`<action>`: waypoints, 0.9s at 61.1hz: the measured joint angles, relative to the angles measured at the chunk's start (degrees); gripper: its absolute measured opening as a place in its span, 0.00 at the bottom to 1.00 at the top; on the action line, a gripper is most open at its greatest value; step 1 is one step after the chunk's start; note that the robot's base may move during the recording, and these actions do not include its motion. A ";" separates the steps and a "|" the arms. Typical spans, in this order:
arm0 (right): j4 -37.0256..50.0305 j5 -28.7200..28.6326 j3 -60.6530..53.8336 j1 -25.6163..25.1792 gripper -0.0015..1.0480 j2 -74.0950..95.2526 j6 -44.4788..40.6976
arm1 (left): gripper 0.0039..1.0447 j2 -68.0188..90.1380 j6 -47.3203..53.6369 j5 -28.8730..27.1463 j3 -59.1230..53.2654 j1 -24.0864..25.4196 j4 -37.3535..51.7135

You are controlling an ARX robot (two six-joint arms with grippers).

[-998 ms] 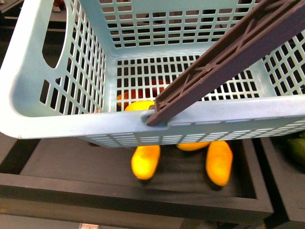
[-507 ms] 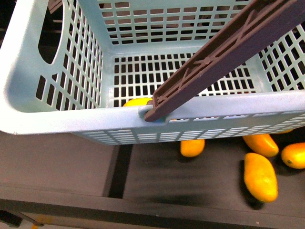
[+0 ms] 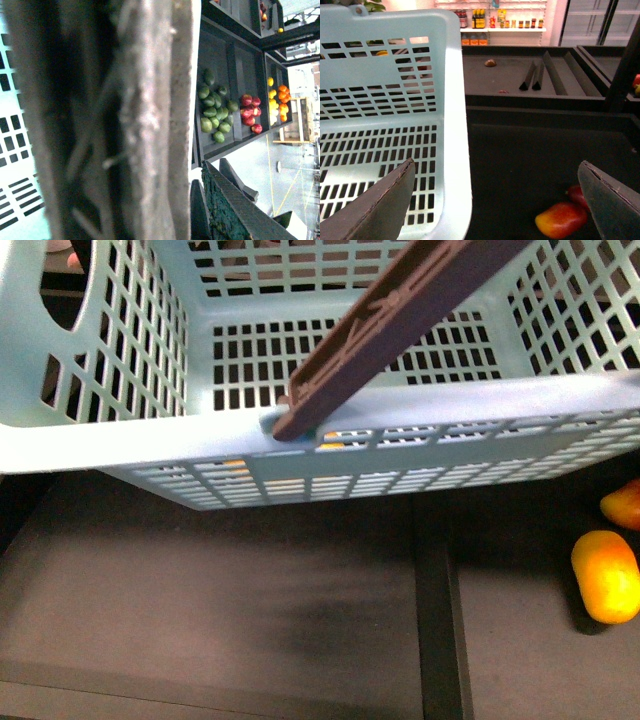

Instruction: Pick lemon and mango into basket

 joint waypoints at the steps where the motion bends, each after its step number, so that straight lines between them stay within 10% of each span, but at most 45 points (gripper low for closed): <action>1: 0.00 0.04 0.00 0.00 0.92 0.00 0.00 | 0.26 -0.02 0.07 -0.04 0.00 0.07 0.00; 22: 0.00 0.37 0.00 -0.02 0.92 0.04 0.00 | 0.26 0.00 0.04 0.72 0.09 -0.79 0.00; 29: -8.17 9.01 3.34 -0.20 0.92 0.72 8.57 | 0.26 0.02 0.22 1.07 0.09 -1.07 0.00; 55: -2.89 -6.60 15.41 -21.62 0.92 17.20 18.56 | 0.09 0.07 0.09 1.44 0.24 -0.98 0.11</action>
